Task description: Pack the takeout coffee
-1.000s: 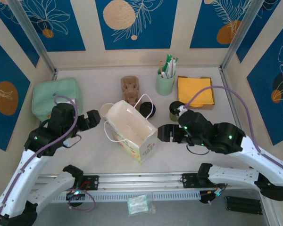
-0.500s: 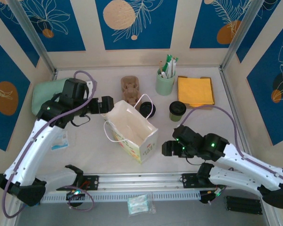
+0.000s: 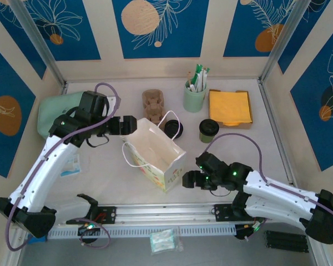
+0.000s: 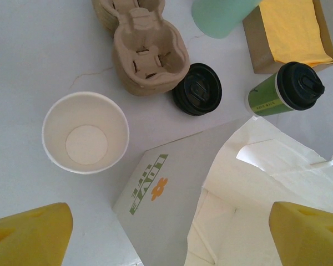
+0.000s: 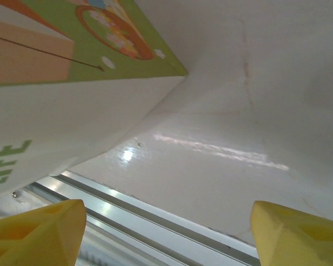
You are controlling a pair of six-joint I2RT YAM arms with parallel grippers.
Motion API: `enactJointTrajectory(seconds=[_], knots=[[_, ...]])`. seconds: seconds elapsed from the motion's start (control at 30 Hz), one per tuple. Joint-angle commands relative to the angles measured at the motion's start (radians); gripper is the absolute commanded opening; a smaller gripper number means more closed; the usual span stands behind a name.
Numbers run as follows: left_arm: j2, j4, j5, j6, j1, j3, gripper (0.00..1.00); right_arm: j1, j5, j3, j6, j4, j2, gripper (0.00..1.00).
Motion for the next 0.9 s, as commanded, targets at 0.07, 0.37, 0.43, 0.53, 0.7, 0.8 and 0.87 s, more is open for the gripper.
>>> enactJointTrajectory(seconds=[0.07,0.37,0.43,0.53,0.7,0.8,0.87], knots=[[-0.001,-0.01,-0.02,0.029,-0.005,-0.008,0.95,-0.004,-0.06,-0.002,-0.02,0.125,0.066,0.78],[0.02,0.017,-0.073,0.028,0.003,0.025,1.0,0.015,-0.067,0.031,-0.021,0.238,0.19,0.77],[0.027,0.023,-0.081,0.025,0.008,0.036,1.0,0.018,-0.064,0.04,-0.019,0.259,0.217,0.77],[0.032,0.039,-0.084,0.015,0.018,0.05,1.0,0.023,-0.057,0.054,-0.02,0.292,0.257,0.77],[0.041,0.041,-0.093,0.012,0.031,0.09,0.99,0.023,-0.039,0.089,-0.017,0.351,0.331,0.77],[0.049,0.033,-0.097,0.015,0.036,0.121,0.99,0.024,-0.012,0.119,-0.004,0.392,0.382,0.77],[0.052,0.028,-0.101,0.017,0.039,0.138,0.99,0.024,0.004,0.147,-0.003,0.423,0.422,0.77]])
